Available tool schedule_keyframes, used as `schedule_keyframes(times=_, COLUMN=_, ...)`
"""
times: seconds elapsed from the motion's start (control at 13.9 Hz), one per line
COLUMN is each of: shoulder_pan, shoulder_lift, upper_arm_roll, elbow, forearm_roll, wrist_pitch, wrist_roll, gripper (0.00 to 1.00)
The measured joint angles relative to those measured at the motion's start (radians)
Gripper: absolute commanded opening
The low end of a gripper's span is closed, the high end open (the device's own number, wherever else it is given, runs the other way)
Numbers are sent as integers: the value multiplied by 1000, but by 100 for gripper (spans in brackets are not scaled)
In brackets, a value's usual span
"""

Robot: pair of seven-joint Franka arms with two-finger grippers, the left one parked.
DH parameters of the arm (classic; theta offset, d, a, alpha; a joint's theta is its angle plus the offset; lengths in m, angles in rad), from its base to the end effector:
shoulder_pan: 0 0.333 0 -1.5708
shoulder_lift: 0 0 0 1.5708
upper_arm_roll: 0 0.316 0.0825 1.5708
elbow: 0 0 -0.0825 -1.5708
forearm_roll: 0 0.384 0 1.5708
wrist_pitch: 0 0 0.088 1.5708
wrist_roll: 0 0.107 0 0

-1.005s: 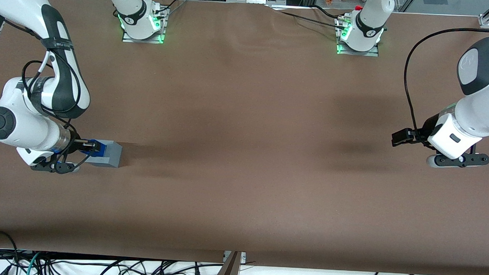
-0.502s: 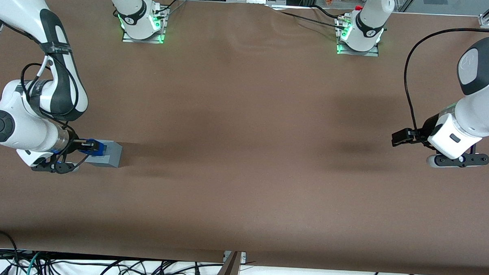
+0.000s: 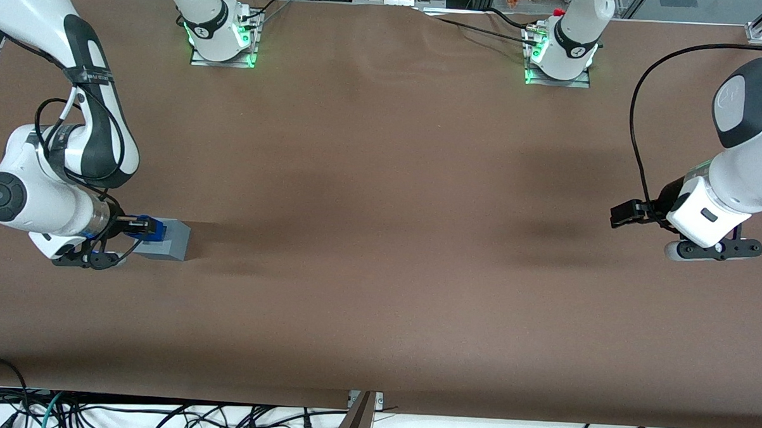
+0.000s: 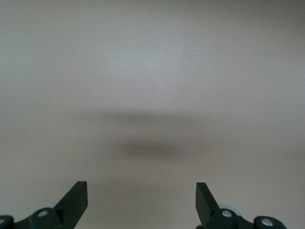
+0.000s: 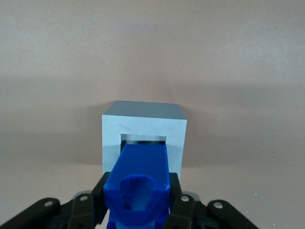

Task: Insert blue part into gray base with right arm
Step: 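Lower the blue block into the gray base's hole and press down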

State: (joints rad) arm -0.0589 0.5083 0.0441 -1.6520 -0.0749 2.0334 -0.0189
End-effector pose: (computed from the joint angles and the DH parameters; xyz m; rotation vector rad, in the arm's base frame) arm 0.6646 -0.0172 0.3070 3.0939 0.0581 -0.1965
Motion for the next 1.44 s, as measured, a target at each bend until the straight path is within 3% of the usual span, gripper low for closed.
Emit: schedule_keyframes(times=1.44, shoulder_pan=2, shoulder_lift=7, upper_arm_roll=4, elbow=0, forearm_roll=0, wrist_pitch=38, wrist_roll=0, gripper=10)
